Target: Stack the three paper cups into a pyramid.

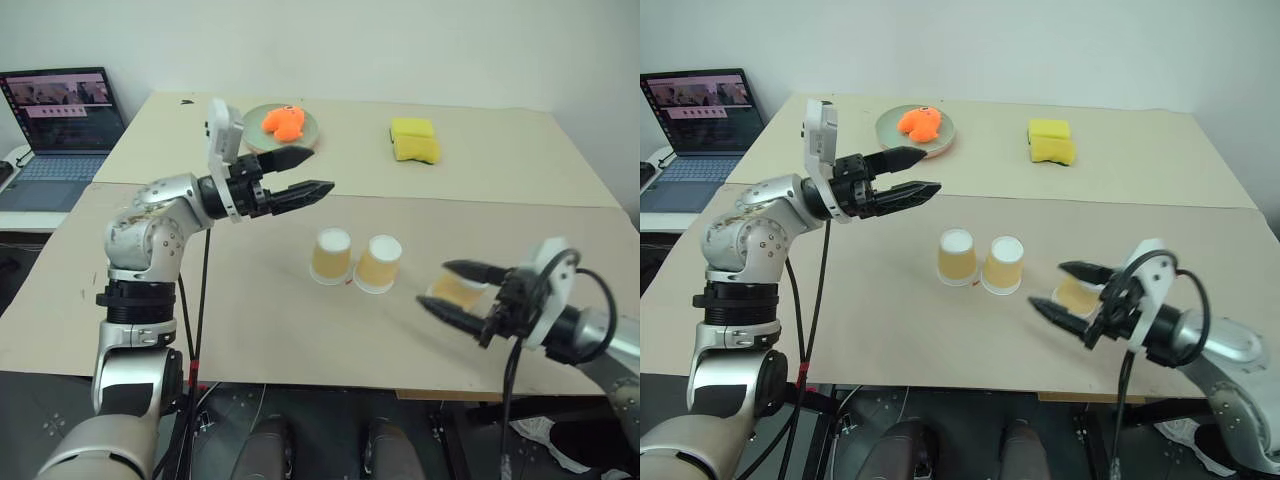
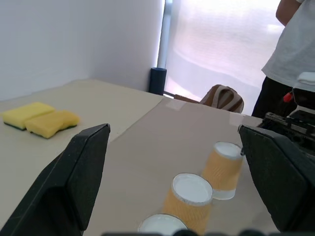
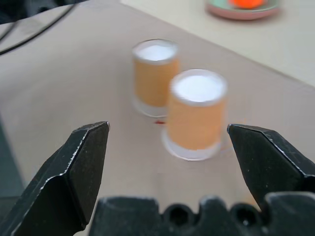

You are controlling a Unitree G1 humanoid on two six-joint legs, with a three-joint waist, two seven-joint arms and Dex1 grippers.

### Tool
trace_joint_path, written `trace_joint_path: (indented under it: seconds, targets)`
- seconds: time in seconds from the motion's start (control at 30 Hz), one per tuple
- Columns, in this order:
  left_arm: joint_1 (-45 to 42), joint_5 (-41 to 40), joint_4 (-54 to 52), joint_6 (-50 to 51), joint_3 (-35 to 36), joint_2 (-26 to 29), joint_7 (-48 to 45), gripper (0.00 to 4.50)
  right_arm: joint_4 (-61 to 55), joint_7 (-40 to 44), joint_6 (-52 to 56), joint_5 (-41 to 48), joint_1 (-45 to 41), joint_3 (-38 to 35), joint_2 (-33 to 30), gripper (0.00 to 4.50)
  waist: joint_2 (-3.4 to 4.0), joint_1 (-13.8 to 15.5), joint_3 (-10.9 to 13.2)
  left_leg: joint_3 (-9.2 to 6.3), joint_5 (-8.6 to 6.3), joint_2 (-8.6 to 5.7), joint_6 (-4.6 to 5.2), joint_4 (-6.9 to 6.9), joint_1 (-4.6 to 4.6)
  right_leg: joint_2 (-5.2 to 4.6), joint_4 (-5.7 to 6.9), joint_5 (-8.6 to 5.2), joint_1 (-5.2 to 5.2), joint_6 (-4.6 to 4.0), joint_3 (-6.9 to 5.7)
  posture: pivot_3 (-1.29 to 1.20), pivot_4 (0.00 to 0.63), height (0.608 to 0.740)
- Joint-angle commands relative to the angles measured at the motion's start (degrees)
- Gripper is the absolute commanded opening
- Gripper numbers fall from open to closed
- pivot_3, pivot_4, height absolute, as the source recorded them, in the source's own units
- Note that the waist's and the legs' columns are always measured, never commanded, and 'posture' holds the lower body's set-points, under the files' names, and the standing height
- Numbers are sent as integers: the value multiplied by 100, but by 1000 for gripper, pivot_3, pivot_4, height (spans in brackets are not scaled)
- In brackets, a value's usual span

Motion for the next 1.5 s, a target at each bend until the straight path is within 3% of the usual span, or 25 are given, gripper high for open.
trace_joint_path:
  seconds: [0.03,0.13,0.3,0.47,0.7,0.83,1.13,1.5]
  targets:
    - [184,-129,-784,-188,-385,247,-547,4452,-74,-174,36,-17,273,-1139,-156,4500,0,4,0,0,1,0,-1,-4,0,0,-1,0,0,0,0,0,150,673]
    - [485,-21,-1156,-479,-792,454,-1002,4452,-168,-287,135,-62,662,-1473,-92,4500,1,-11,-1,3,2,2,-3,-8,5,1,-3,0,2,0,3,0,150,673]
    - [747,246,-1245,-1054,-1297,521,-1365,4452,-208,-456,-85,-591,1305,-1340,210,4500,1,-13,-1,3,-14,2,24,-8,11,1,6,0,3,-1,7,0,150,673]
    - [814,577,-1014,-1590,-1595,279,-1273,4452,330,-842,-367,-1195,1109,-819,677,4500,4,-22,-2,5,-15,2,27,-8,26,3,5,0,15,-2,13,0,150,673]
    - [1000,693,-1112,-1646,-1722,344,-1288,4452,1278,-903,-884,-1809,651,-414,782,4500,8,-26,-3,10,-15,2,27,-9,25,4,1,-1,11,-2,15,0,150,673]
    - [1073,603,-1195,-1483,-1636,432,-1203,4452,1310,-714,-870,-1746,592,-249,806,4500,13,-27,-6,9,-15,3,27,-10,25,5,3,-1,9,-2,15,0,150,673]
    - [1269,541,-1247,-1339,-1531,637,-1074,4452,172,275,-44,-314,1277,-775,393,4500,14,-14,-5,6,-20,3,34,-9,24,2,-1,-2,17,-2,15,0,150,673]
    - [1308,522,-1363,-1354,-1577,571,-976,4452,651,63,-238,-736,501,-304,350,4500,15,-12,-6,6,-19,3,32,-10,28,6,-5,-2,19,-2,13,0,150,673]
